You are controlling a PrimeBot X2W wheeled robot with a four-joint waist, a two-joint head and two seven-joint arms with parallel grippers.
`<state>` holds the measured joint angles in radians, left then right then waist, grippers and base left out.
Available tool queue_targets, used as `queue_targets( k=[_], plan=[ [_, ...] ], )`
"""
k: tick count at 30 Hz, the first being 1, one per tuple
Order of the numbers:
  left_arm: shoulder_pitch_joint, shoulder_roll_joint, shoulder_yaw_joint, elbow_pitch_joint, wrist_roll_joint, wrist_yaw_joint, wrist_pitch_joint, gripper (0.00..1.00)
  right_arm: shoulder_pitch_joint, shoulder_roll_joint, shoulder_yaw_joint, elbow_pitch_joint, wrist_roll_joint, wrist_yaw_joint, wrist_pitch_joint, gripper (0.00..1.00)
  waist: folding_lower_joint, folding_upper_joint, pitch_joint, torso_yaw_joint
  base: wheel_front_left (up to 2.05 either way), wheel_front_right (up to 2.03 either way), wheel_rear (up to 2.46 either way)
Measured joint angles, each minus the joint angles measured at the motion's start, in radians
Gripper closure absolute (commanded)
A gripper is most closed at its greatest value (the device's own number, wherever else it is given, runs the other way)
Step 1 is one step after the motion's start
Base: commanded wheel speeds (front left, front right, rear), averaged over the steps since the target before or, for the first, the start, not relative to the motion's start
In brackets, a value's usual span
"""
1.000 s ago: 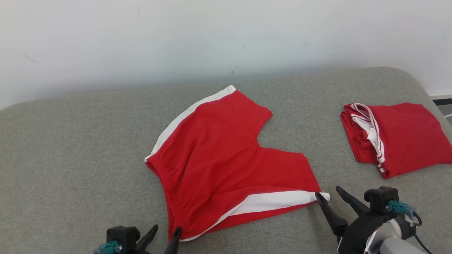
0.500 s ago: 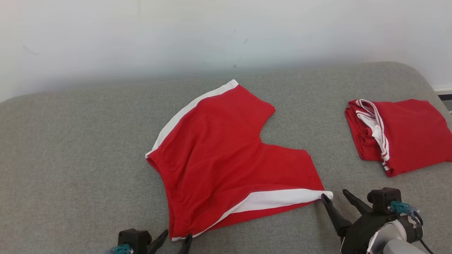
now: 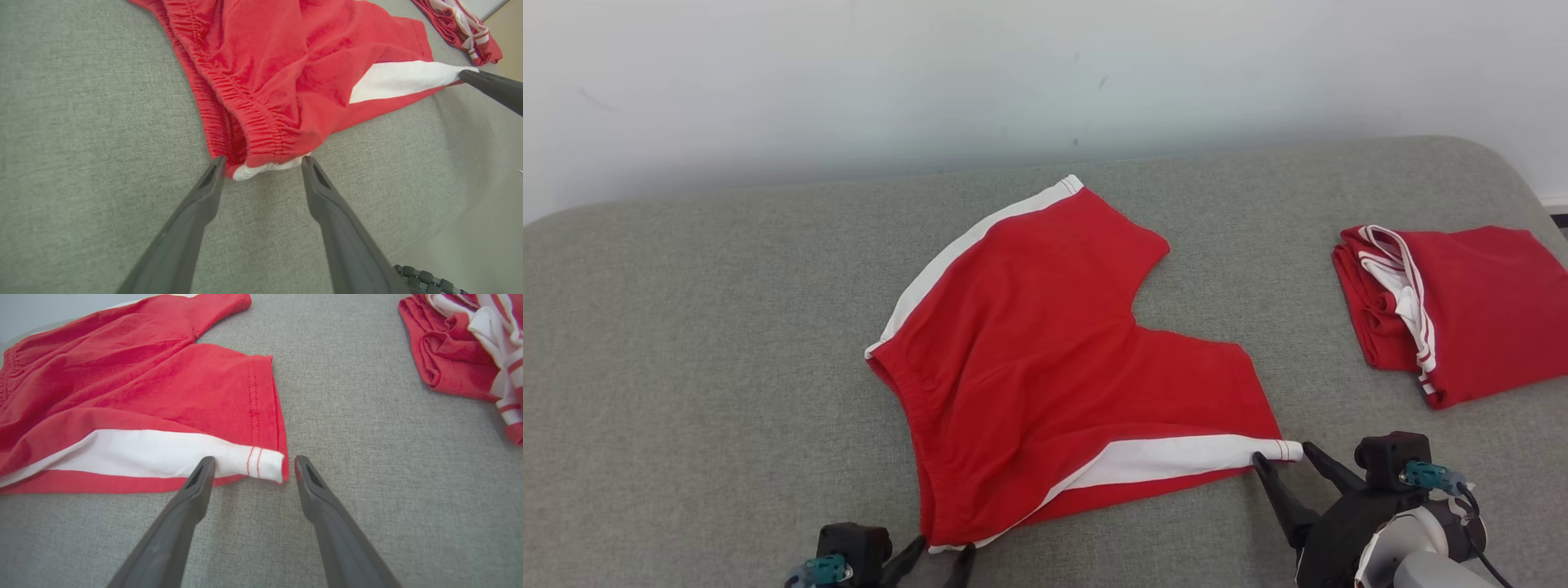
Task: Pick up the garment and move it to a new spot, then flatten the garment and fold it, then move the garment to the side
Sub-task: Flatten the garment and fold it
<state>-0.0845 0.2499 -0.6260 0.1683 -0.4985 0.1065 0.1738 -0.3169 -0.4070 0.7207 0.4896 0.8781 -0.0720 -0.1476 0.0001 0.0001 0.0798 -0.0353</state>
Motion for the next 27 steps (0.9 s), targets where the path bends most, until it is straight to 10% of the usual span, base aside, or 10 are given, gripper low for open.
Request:
queue_targets(
  k=[2, 5, 6, 20, 27],
  plan=[
    [-0.006, -0.001, 0.0, 0.002, 0.009, 0.001, 0.003, 0.4, 0.0, 0.003, 0.002, 0.001, -0.001, -0.005, 0.007, 0.06, 0.0, 0.0, 0.0, 0.002, 0.0, 0.0, 0.0],
    [-0.006, -0.002, 0.001, 0.004, 0.025, 0.007, 0.003, 0.69, -0.001, 0.008, 0.004, 0.002, -0.002, -0.007, 0.007, 0.96, 0.0, 0.0, 0.0, 0.005, 0.0, 0.0, 0.0],
    [-0.006, -0.002, 0.001, 0.004, 0.028, 0.007, 0.003, 0.91, -0.001, 0.011, 0.006, 0.002, -0.002, -0.007, 0.007, 1.0, 0.0, 0.0, 0.0, 0.006, 0.0, 0.0, 0.0],
    [-0.008, 0.001, 0.03, -0.014, 0.04, 0.008, -0.008, 1.0, -0.002, 0.002, -0.017, -0.002, 0.001, -0.006, -0.007, 1.0, 0.0, 0.0, -0.005, 0.014, 0.0, 0.0, 0.0],
    [-0.03, 0.016, 0.062, -0.025, 0.012, -0.007, -0.006, 1.0, -0.081, 0.0, 0.016, -0.018, 0.011, 0.054, 0.073, 1.0, 0.0, 0.0, 0.006, 0.003, 0.0, 0.0, 0.0]
  ],
)
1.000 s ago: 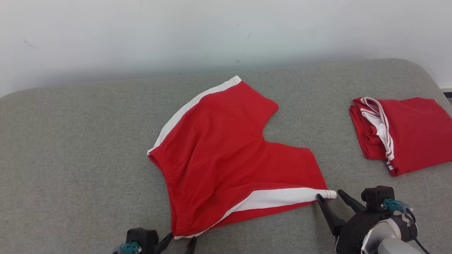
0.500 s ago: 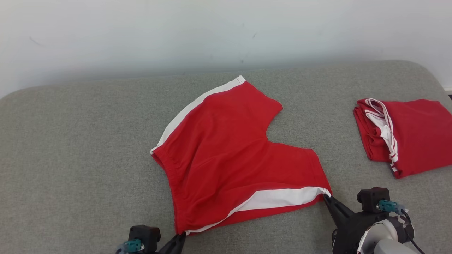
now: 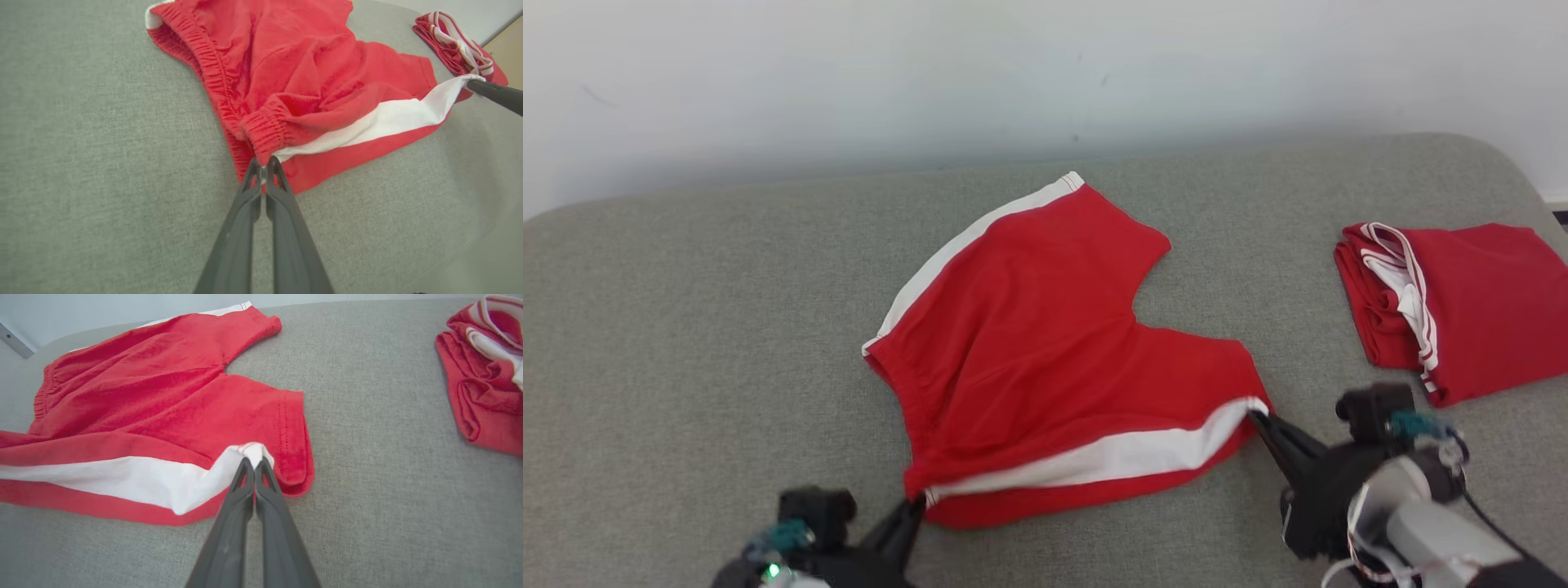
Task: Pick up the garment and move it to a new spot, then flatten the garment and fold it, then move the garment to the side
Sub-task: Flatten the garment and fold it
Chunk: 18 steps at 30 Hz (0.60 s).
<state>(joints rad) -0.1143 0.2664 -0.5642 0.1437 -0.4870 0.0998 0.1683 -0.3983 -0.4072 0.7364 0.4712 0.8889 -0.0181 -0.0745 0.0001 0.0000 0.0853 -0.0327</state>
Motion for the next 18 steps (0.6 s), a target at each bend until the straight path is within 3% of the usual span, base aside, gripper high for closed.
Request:
queue_targets(
  k=[4, 7, 11, 14, 18],
  plan=[
    [-0.082, 0.005, 0.036, 0.0, -0.072, -0.058, 0.027, 1.0, -0.103, 0.0, 0.009, -0.006, 0.026, 0.049, 0.098, 1.0, 0.0, 0.0, 0.02, -0.011, 0.0, 0.0, 0.0],
    [-0.168, -0.018, 0.089, 0.01, -0.226, -0.131, 0.083, 1.0, -0.208, 0.001, 0.019, 0.005, 0.069, 0.099, 0.226, 1.0, 0.0, 0.0, 0.045, -0.018, 0.0, 0.0, 0.0],
    [-0.356, -0.013, 0.168, 0.103, -0.346, -0.179, 0.199, 1.0, -0.395, 0.019, 0.029, 0.082, 0.137, 0.107, 0.45, 1.0, 0.0001, 0.0001, 0.09, -0.029, 0.0, 0.0, 0.0],
    [-0.543, 0.019, 0.206, 0.194, -0.366, -0.176, 0.299, 1.0, -0.568, 0.053, 0.003, 0.164, 0.168, 0.077, 0.576, 1.0, 0.0002, 0.0001, 0.128, -0.038, 0.0, 0.0, 0.0],
    [-0.854, 0.011, 0.257, 0.273, -0.334, -0.16, 0.312, 1.0, -0.89, 0.069, -0.1, 0.246, 0.103, -0.009, 0.529, 1.0, 0.0003, 0.0002, 0.183, -0.047, 0.0, 0.0, 0.0]
  ],
)
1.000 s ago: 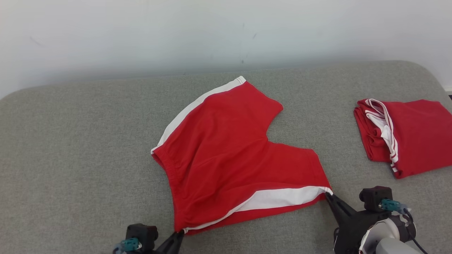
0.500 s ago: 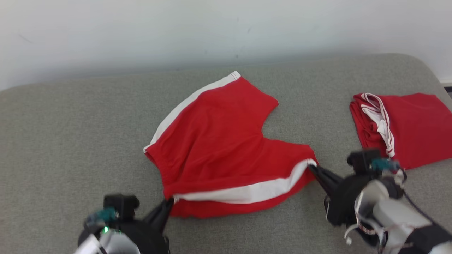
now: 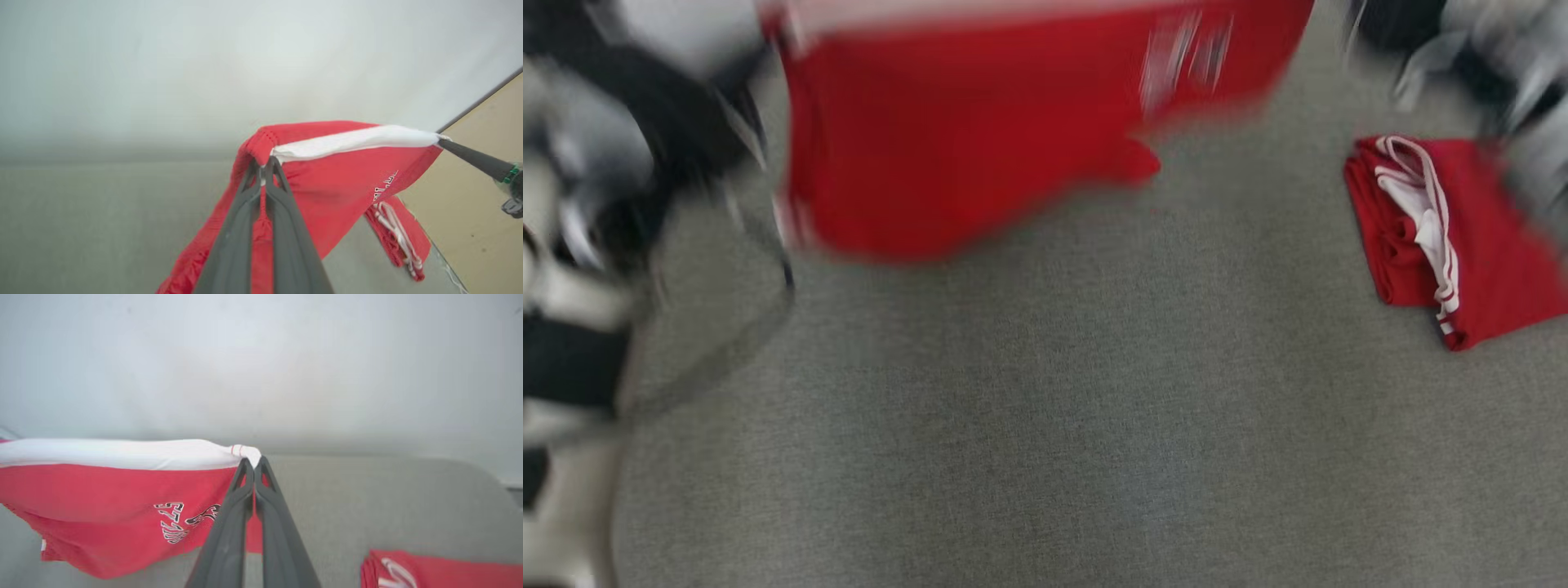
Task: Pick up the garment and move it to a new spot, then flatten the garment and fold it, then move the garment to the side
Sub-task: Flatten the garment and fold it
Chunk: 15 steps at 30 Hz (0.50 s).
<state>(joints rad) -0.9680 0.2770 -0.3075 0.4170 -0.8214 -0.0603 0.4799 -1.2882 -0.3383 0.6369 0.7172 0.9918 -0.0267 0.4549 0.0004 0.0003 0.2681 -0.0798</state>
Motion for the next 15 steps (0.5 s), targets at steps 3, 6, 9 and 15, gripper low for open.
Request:
queue_targets(
  k=[3, 6, 9, 15],
  plan=[
    [-0.235, -0.043, 0.057, 0.001, 0.065, 0.013, -0.115, 1.0, -0.193, -0.012, -0.074, 0.011, -0.077, -0.032, -0.161, 1.0, -0.0001, -0.0001, 0.042, -0.002, 0.0, 0.0, 0.0],
    [-0.361, -0.088, 0.096, -0.042, 0.065, 0.012, -0.221, 1.0, -0.25, -0.026, -0.12, -0.029, -0.103, -0.035, -0.323, 1.0, -0.0004, -0.0002, 0.085, 0.001, 0.0, 0.0, 0.0],
    [-0.32, -0.058, 0.068, -0.026, 0.1, -0.027, -0.272, 1.0, -0.2, 0.006, -0.091, -0.013, -0.136, 0.007, -0.44, 1.0, -0.0003, -0.0002, 0.126, 0.006, 0.0, 0.0, 0.0],
    [-0.031, -0.031, -0.02, 0.117, 0.1, -0.055, -0.3, 1.0, 0.102, 0.056, -0.032, 0.03, -0.132, 0.089, -0.573, 1.0, 0.0001, 0.0002, 0.159, 0.016, 0.0, 0.0, 0.0]
  ],
)
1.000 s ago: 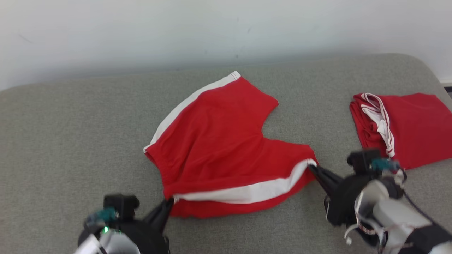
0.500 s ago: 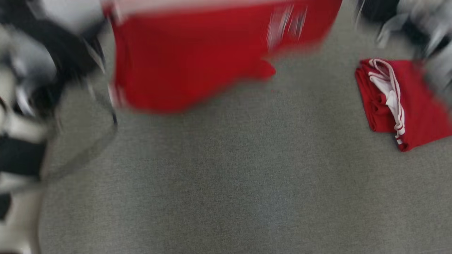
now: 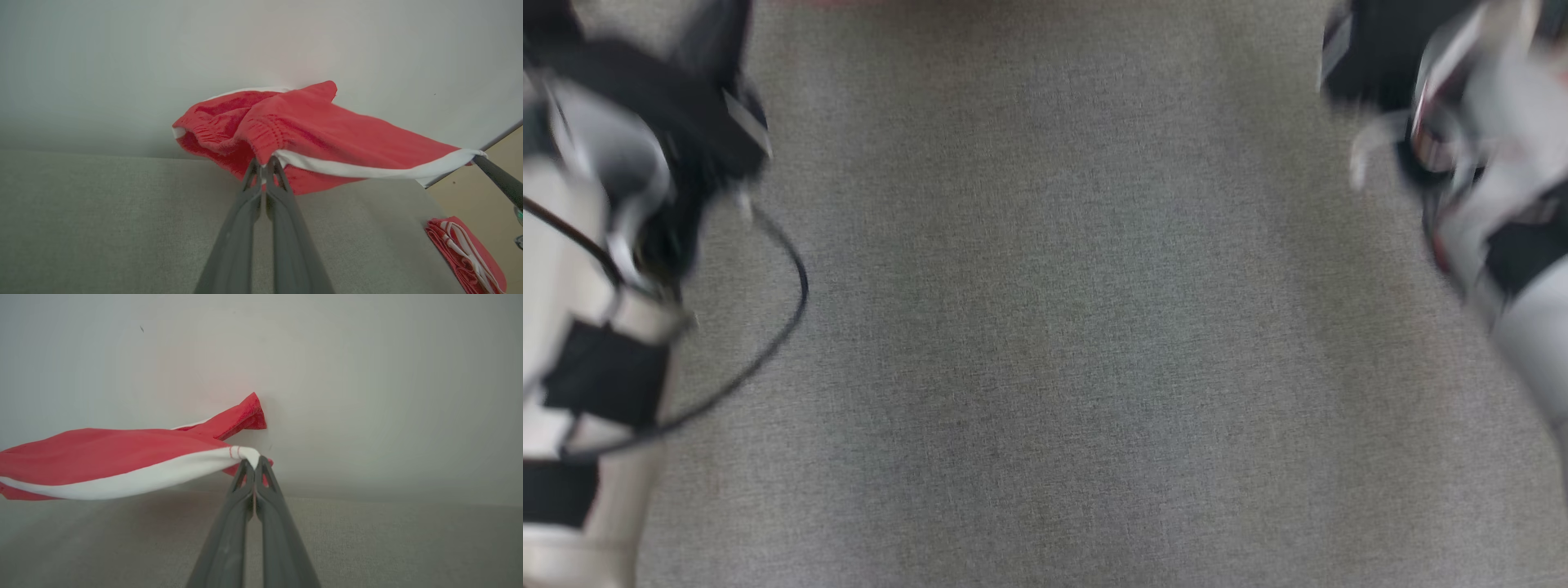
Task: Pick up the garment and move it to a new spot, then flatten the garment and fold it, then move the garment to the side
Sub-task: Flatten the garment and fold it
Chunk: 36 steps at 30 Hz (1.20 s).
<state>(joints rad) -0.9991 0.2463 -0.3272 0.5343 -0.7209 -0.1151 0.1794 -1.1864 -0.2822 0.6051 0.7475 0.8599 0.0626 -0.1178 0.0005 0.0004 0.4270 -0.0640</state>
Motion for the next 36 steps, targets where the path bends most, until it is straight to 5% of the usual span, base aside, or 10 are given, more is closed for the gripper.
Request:
queue_targets(
  k=[13, 36],
  plan=[
    [0.325, 0.038, -0.171, 0.067, 0.061, -0.01, -0.092, 1.0, 0.438, -0.051, 0.085, -0.002, 0.011, 0.058, -0.107, 1.0, -0.0006, -0.0004, -0.11, 0.001, 0.0, 0.0, 0.0],
    [0.808, 0.068, -0.281, -0.035, 0.082, 0.005, -0.188, 1.0, 0.909, -0.176, 0.215, -0.192, 0.085, 0.062, -0.025, 1.0, -0.0008, -0.0006, -0.414, 0.007, 0.0, 0.0, 0.0]
  ],
)
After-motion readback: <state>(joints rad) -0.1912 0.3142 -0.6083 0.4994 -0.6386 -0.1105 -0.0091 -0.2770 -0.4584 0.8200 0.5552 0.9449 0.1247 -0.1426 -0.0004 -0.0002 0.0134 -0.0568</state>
